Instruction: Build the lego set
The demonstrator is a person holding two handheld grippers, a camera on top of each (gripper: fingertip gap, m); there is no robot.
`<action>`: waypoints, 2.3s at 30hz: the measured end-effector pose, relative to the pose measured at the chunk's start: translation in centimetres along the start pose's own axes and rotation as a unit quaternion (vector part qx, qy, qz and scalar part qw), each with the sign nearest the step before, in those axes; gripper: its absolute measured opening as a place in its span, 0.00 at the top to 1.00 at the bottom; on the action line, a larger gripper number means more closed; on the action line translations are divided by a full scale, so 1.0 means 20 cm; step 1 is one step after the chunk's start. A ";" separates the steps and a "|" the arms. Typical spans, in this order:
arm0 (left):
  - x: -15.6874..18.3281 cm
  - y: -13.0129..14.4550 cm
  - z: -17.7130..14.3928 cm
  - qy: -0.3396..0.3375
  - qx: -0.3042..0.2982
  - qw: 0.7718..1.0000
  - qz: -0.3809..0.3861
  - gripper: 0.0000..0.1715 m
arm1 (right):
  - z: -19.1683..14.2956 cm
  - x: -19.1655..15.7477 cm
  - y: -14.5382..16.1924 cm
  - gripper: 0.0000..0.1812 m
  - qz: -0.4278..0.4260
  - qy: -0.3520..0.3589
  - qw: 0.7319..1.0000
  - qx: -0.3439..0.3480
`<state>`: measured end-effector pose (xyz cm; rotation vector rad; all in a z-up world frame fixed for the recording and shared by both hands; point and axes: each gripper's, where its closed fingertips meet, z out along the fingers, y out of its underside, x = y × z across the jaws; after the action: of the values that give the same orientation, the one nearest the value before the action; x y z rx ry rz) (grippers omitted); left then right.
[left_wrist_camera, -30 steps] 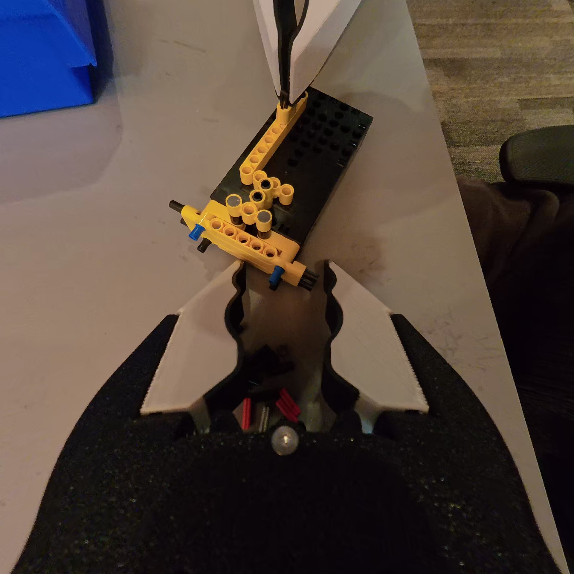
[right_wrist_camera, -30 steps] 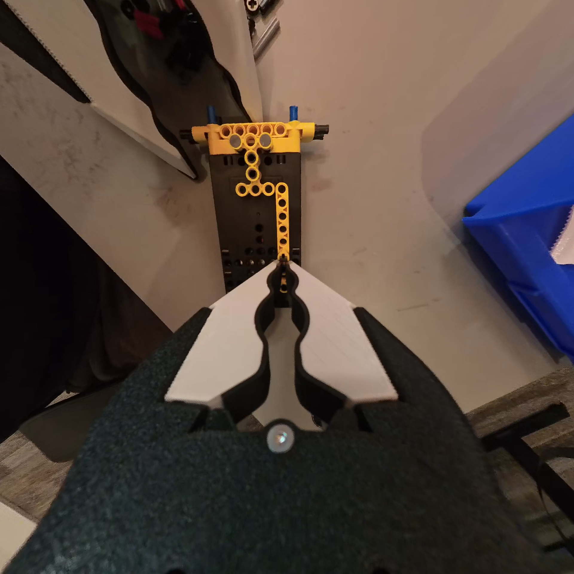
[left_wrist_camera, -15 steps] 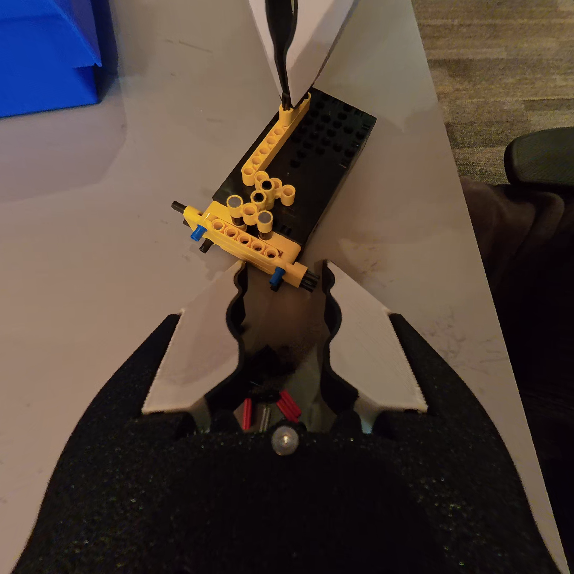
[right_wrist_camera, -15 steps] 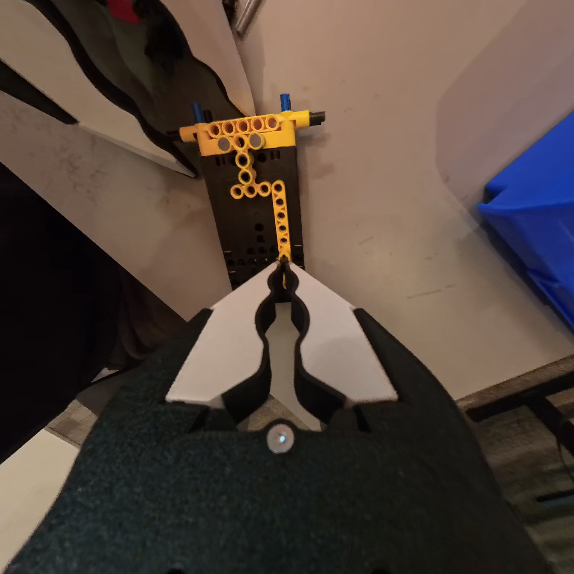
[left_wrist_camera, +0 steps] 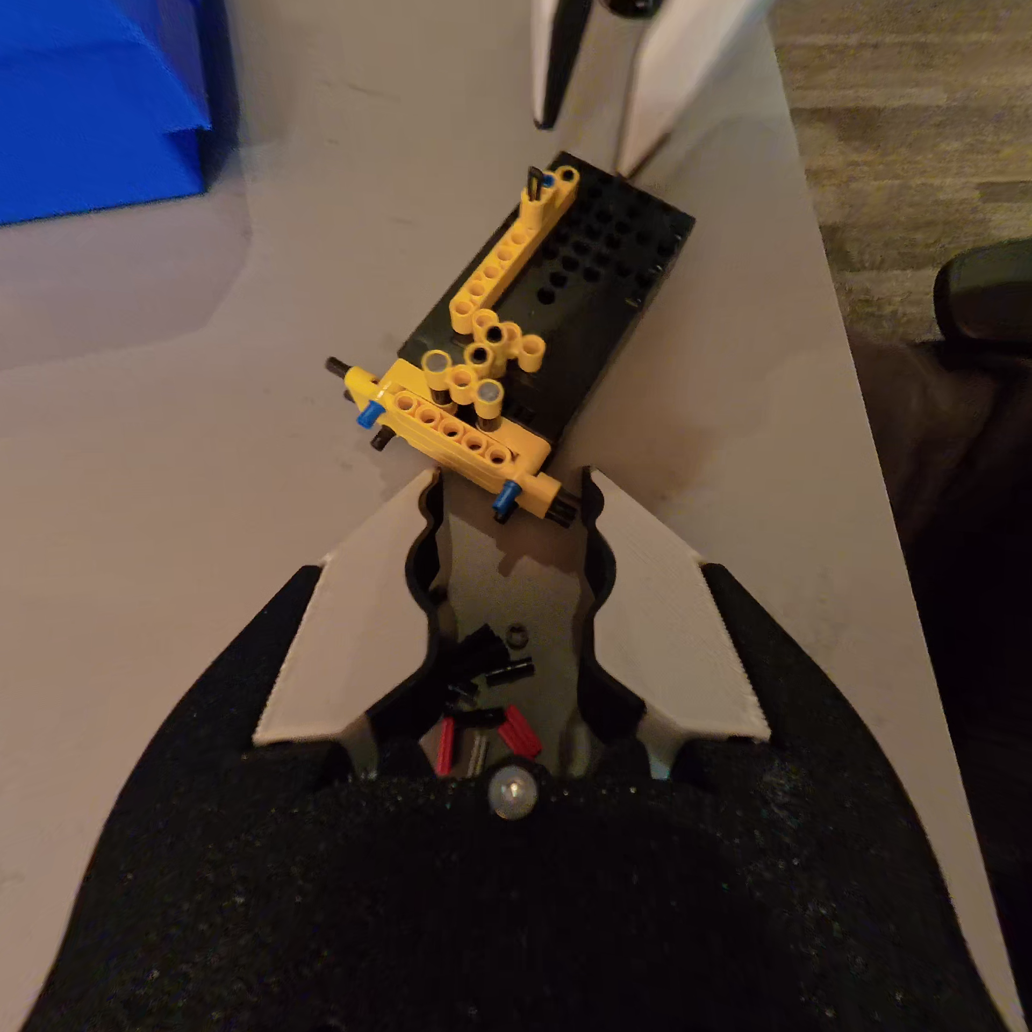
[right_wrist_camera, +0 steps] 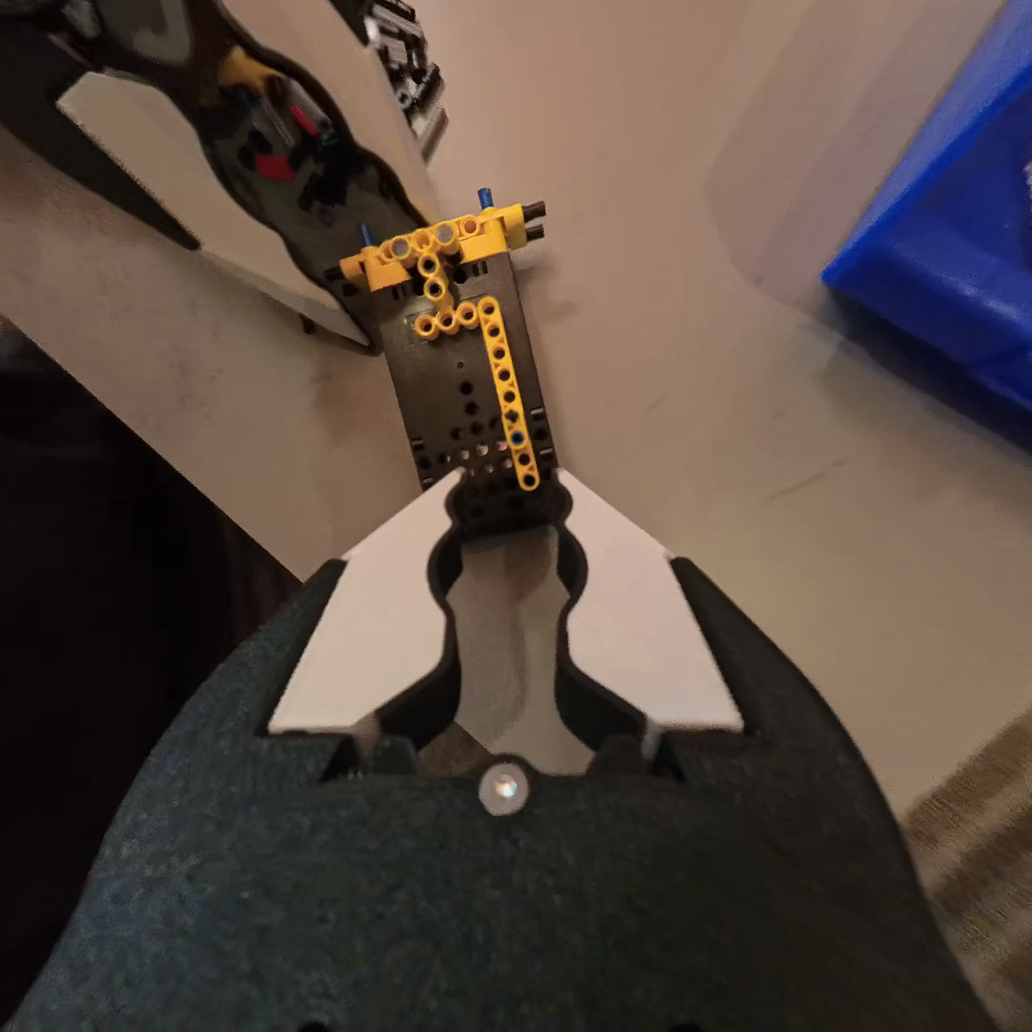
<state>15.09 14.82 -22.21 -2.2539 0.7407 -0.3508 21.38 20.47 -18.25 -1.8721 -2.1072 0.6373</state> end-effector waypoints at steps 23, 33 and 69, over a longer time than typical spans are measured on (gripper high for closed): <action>-0.03 -0.03 -0.57 -0.180 0.277 0.934 -0.139 0.71 | 0.06 -0.34 0.14 0.66 0.015 0.078 0.967 0.242; -0.02 -0.04 -0.67 -0.217 0.306 0.919 -0.123 0.71 | 0.06 -0.27 0.14 0.62 0.011 0.164 0.949 0.267; -0.02 -0.01 -0.57 -0.205 0.268 0.933 -0.125 0.71 | 0.08 -0.20 0.11 0.61 0.112 0.169 0.933 0.299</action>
<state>9.75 8.97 -14.10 -1.8048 0.1099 -0.1612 23.12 16.53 -20.31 -1.7140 -1.3016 0.8202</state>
